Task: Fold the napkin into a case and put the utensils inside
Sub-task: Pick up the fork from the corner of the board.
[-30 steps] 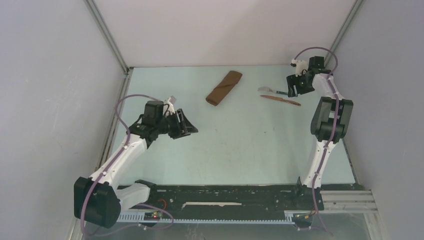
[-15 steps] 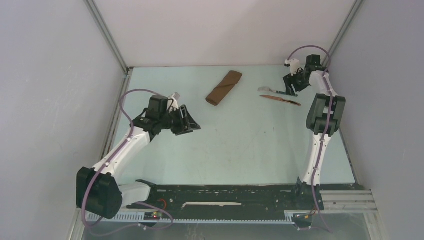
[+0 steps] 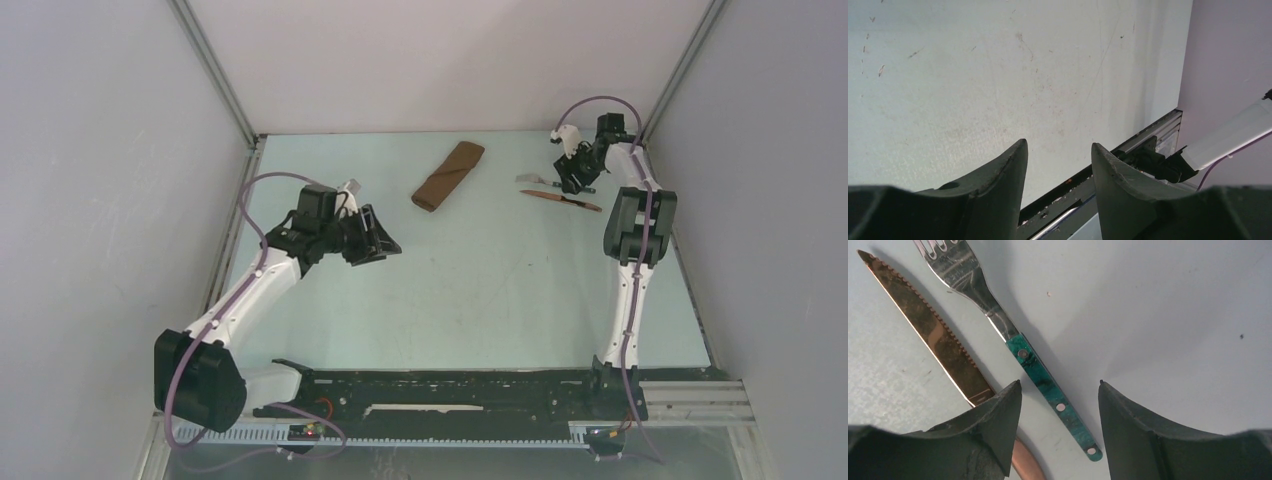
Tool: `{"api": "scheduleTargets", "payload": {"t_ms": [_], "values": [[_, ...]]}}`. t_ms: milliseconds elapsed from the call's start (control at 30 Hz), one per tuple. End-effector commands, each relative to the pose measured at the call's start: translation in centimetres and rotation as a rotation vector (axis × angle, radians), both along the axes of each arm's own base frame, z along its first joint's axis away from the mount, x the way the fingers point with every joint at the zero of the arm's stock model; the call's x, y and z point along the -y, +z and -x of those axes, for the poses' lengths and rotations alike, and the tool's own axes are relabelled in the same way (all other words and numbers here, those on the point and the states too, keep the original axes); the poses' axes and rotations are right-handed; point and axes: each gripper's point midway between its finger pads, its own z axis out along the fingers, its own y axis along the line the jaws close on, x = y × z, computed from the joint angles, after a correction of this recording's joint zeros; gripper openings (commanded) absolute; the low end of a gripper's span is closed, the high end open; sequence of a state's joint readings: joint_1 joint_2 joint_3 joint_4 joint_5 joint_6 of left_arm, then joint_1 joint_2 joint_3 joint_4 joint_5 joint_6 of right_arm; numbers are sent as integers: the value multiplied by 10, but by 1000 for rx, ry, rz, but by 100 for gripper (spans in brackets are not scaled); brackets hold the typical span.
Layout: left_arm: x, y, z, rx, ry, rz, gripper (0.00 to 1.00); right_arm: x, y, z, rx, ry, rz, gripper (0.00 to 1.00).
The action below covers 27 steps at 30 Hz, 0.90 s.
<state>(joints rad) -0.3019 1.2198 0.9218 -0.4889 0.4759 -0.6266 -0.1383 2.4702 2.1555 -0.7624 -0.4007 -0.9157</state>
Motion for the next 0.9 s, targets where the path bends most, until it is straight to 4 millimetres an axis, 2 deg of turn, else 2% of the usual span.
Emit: {"api": "scheduleTargets", "payload": {"t_ms": [0, 100, 133, 200, 267, 333, 467, 500, 567, 667, 733, 767, 867], "values": [[2, 14, -5, 48, -23, -6, 55, -12, 0, -9, 22, 98, 10, 65], [2, 14, -5, 47, -24, -8, 55, -17, -9, -8, -1, 120, 9, 57], [2, 14, -5, 46, -26, -8, 55, -18, -11, -8, -6, 124, 1, 52], [2, 14, -4, 43, -27, -9, 55, -18, -13, -9, -11, 128, 14, 32], [2, 14, -5, 45, -27, -10, 55, -20, -13, -11, 0, 138, 24, 26], [2, 15, -5, 46, -27, -10, 55, -20, -11, -14, 17, 146, 28, 23], [1, 15, -5, 46, -28, -15, 55, -26, 3, -19, 73, 188, 57, 4], [1, 14, -4, 45, -28, -15, 55, -26, 8, -23, 92, 185, 67, 0], [1, 15, -5, 49, -28, -18, 55, -29, 25, -28, 129, 164, 53, 0], [2, 20, -6, 83, -51, -25, 55, -43, 64, -26, 174, 137, -39, 0], [5, 30, -7, 147, -99, -38, 56, -63, 91, -11, 167, 136, -148, 0], [8, 38, -7, 189, -121, -49, 60, -73, 104, -2, 151, 112, -209, 0], [19, 64, -8, 364, -187, -91, 63, -103, 132, 28, 43, 32, -405, 0]]}}
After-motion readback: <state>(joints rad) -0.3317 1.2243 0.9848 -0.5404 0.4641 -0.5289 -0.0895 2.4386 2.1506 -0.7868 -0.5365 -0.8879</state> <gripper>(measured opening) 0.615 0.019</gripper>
